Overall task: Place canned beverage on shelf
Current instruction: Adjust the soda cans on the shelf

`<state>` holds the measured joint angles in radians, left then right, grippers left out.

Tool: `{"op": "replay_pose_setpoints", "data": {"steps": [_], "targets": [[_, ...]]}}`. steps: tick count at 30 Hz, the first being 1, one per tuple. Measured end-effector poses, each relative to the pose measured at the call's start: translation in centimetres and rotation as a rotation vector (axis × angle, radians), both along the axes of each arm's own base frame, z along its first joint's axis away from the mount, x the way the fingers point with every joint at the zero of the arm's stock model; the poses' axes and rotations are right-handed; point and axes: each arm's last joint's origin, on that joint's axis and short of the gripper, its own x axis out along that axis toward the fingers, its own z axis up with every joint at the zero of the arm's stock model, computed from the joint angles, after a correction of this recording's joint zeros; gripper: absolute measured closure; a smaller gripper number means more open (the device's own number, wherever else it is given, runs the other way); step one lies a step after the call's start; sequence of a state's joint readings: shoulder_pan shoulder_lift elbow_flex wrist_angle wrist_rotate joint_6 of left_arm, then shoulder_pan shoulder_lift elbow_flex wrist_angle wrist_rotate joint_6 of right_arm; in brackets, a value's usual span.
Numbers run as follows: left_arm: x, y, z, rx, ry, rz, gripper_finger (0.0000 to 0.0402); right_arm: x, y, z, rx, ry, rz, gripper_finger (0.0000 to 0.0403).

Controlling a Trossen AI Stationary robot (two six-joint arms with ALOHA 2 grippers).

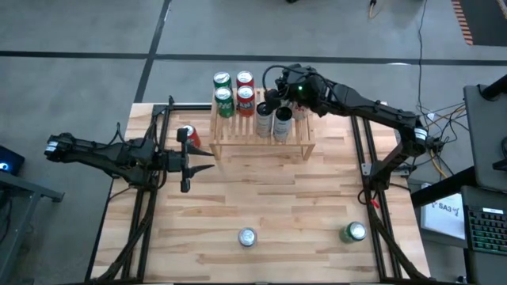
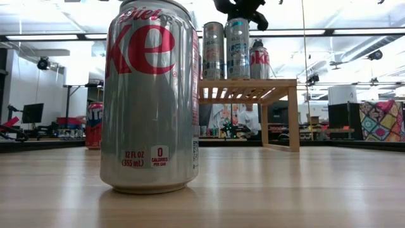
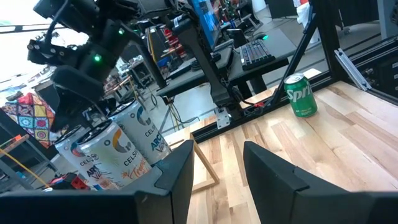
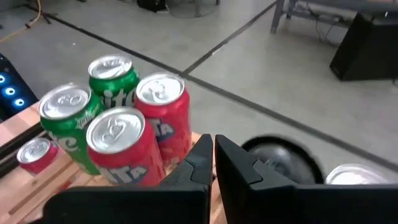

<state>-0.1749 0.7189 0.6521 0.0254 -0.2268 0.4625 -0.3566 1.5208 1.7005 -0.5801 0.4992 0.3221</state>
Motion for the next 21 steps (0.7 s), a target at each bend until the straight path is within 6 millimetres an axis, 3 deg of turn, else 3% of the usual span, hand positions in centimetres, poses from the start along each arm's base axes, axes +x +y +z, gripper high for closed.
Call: {"op": "replay_pose_setpoints", "data": {"steps": [5,10,17,21], "targets": [[0.0,0.0,0.0,0.000,0.002,0.000,0.0277,-0.7,-0.8,1.8,-0.059,0.008,0.003,0.0394],[0.0,0.0,-0.1,0.001,0.006,0.000,0.0277,-2.9,-3.2,3.3,-0.039,0.059,0.063,0.0394],[0.0,0.0,-0.1,0.001,0.006,0.000,0.0277,-5.6,-7.2,2.9,0.012,0.093,0.302,0.0394],[0.0,0.0,-0.1,0.001,0.006,0.000,0.0277,-6.6,-8.9,2.3,0.020,0.100,0.301,0.0394]]}}
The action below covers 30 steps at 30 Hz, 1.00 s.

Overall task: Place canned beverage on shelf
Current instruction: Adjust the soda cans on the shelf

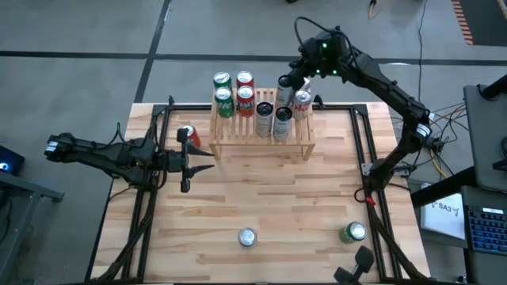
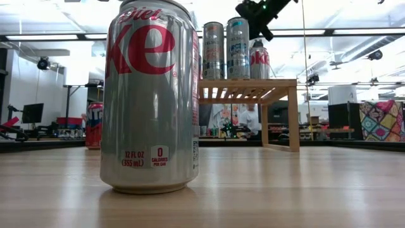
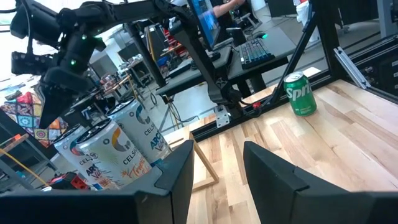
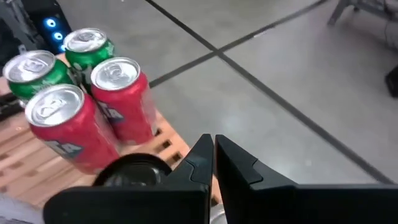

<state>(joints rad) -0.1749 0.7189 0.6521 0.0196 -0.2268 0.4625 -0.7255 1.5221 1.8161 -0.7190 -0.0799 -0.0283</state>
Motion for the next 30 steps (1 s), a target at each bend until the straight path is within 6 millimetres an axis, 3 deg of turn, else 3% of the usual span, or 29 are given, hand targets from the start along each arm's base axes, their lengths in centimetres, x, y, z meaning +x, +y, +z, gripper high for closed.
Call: {"op": "replay_pose_setpoints", "data": {"steps": [8,30], "targets": [[0.0,0.0,0.0,0.000,-0.001,0.000,0.0277,-0.1,-0.6,0.5,-0.095,-0.018,0.098,0.0394],[0.0,0.0,0.0,-0.004,-0.001,0.000,0.0277,0.2,-1.0,-1.8,-0.018,0.009,0.132,0.0394]]}}
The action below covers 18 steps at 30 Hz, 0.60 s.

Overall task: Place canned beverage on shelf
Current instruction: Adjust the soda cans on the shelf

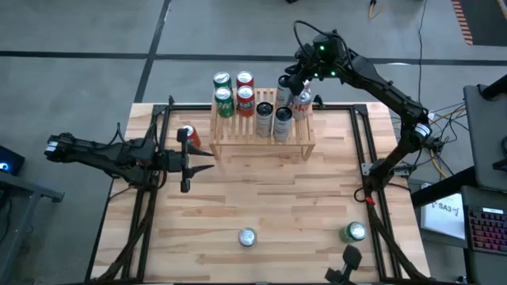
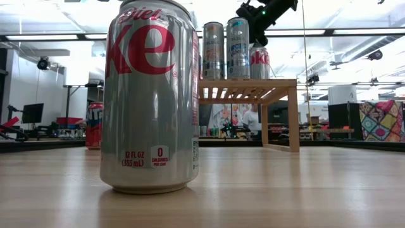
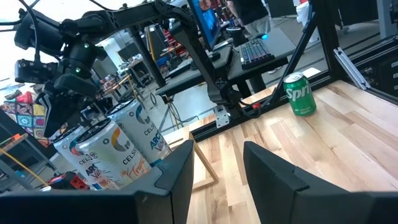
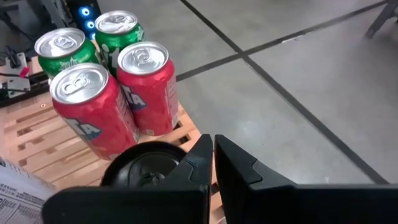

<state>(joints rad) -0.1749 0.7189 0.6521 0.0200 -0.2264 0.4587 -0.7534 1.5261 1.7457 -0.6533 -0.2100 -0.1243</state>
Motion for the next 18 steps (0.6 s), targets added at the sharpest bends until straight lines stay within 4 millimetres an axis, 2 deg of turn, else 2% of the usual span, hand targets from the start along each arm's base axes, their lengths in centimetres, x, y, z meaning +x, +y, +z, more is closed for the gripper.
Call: {"op": "replay_pose_setpoints", "data": {"steps": [8,18], "targets": [[0.00,0.00,-0.01,0.000,0.001,0.000,0.0277,0.34,0.12,-0.97,0.009,0.017,0.016,0.0394],[0.00,0.00,-0.01,0.000,0.001,0.000,0.0277,0.60,0.41,-1.01,0.026,-0.005,0.074,0.0394]]}}
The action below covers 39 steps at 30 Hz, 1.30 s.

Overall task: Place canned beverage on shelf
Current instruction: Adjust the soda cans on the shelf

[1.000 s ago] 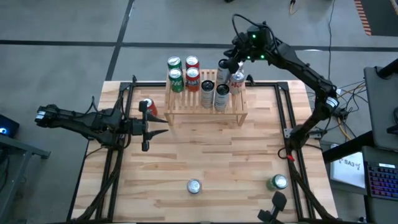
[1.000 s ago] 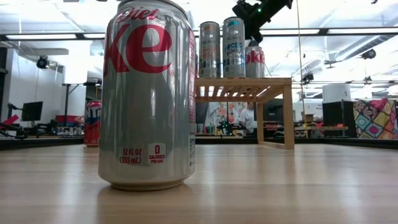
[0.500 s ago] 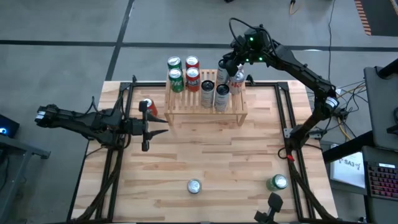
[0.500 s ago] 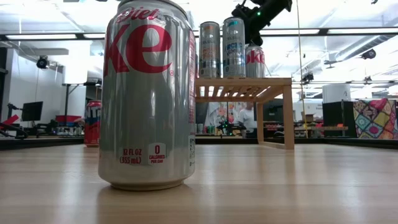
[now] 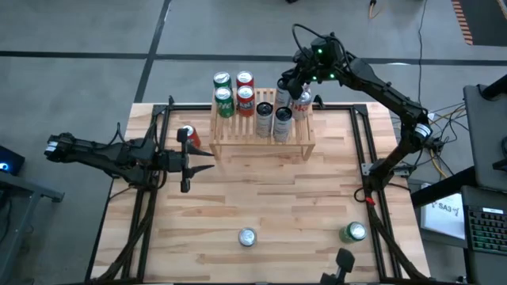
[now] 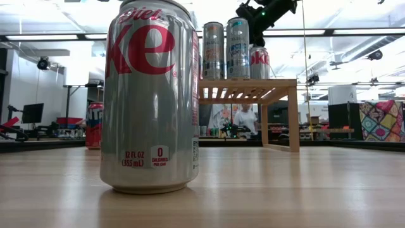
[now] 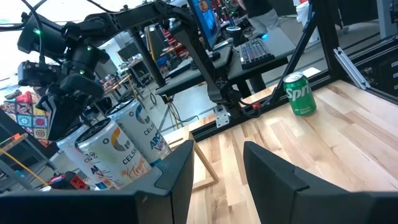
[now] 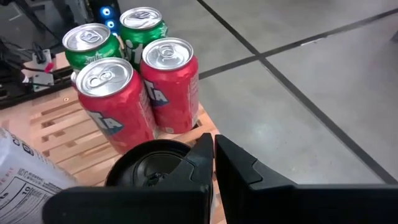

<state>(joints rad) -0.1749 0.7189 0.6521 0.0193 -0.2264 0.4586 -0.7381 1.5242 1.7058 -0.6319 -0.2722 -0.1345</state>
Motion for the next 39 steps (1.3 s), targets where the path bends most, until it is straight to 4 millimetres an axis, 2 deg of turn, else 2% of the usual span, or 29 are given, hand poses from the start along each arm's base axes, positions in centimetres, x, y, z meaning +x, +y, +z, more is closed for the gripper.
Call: {"op": "replay_pose_setpoints", "data": {"steps": [16,25,32,39], "targets": [[0.0,0.0,0.0,0.000,0.000,0.000,0.0277,0.9,1.1,0.0,0.021,-0.016,0.063,0.0394],[0.0,0.0,0.0,0.001,0.004,0.000,0.0277,0.3,1.0,1.0,-0.038,-0.003,-0.068,0.0394],[0.0,0.0,-0.1,0.001,0.006,0.000,0.0277,0.2,0.9,0.0,-0.008,0.056,-0.074,0.0394],[0.0,0.0,-0.1,0.001,0.006,0.000,0.0277,0.8,1.7,-0.4,0.024,0.051,-0.003,0.0394]]}}
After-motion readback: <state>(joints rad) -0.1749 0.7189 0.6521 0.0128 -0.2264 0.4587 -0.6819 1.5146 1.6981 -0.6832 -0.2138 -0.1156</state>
